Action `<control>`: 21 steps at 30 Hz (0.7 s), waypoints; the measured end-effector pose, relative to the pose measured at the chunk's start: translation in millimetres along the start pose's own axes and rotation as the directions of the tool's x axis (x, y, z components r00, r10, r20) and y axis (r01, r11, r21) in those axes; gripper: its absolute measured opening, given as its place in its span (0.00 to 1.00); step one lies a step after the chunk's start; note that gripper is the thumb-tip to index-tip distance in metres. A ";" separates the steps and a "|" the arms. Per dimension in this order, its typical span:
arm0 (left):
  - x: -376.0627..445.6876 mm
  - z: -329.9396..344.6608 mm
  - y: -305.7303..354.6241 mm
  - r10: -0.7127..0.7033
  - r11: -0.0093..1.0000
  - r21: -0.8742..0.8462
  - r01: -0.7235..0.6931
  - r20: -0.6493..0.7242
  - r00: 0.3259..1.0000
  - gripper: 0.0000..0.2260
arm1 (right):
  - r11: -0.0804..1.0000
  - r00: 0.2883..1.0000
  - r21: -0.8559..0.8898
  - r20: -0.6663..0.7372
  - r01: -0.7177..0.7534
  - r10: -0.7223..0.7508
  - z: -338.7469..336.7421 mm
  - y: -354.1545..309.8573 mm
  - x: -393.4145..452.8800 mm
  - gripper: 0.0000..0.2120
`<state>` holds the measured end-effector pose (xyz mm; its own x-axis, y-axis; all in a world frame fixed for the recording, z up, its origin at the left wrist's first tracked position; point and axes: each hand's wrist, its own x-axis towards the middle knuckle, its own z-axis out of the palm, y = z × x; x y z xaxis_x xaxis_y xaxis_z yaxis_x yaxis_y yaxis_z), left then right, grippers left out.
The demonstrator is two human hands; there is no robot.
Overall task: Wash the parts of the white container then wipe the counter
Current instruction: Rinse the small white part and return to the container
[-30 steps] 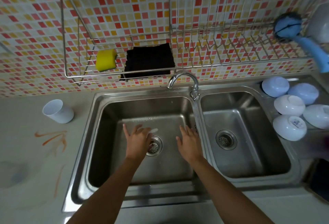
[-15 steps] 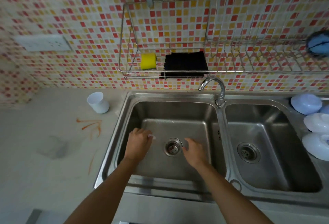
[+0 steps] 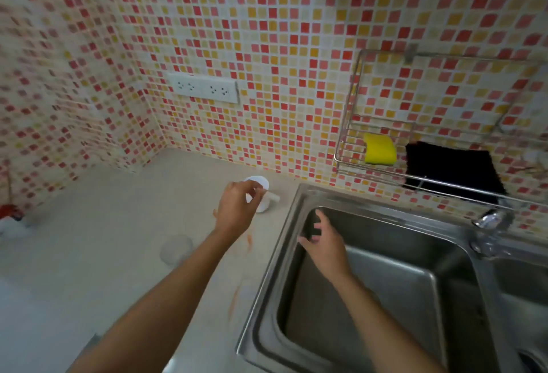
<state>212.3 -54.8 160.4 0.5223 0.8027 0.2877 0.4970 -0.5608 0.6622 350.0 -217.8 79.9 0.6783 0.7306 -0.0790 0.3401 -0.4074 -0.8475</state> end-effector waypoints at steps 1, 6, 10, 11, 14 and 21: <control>11.2 -7.3 -10.2 -0.003 1.000 0.010 0.003 -0.005 1.000 0.08 | 0.999 1.000 0.034 0.013 0.006 -0.007 12.0 -12.7 11.9 0.40; 58.3 -20.9 -56.7 -0.022 0.998 0.060 0.024 -0.039 0.999 0.09 | 0.995 0.999 0.085 -0.015 0.047 -0.046 79.0 -47.3 67.9 0.38; 81.7 -11.3 -86.8 -0.017 0.995 0.099 0.011 0.059 0.998 0.11 | 0.999 0.996 -0.040 -0.090 0.013 -0.017 117.8 -53.6 101.2 0.43; 85.6 -7.9 -94.6 -0.012 0.995 0.100 0.003 0.088 0.996 0.11 | 0.999 0.996 -0.051 -0.088 -0.008 0.004 124.6 -51.7 106.4 0.46; 96.3 4.1 -113.8 0.016 0.995 0.099 -0.033 0.168 0.986 0.09 | 0.999 0.995 -0.041 -0.097 -0.018 0.014 138.7 -46.1 117.8 0.48; 118.4 29.0 -124.4 0.096 0.985 0.105 -0.141 0.347 0.933 0.10 | 0.997 0.995 0.075 -0.102 0.018 -0.011 152.1 -38.1 133.8 0.42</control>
<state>232.4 104.2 92.0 0.7756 0.6244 0.0920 0.4885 -0.6862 0.5390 328.7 -21.2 21.8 0.7372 0.6755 -0.0162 0.3028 -0.3518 -0.8858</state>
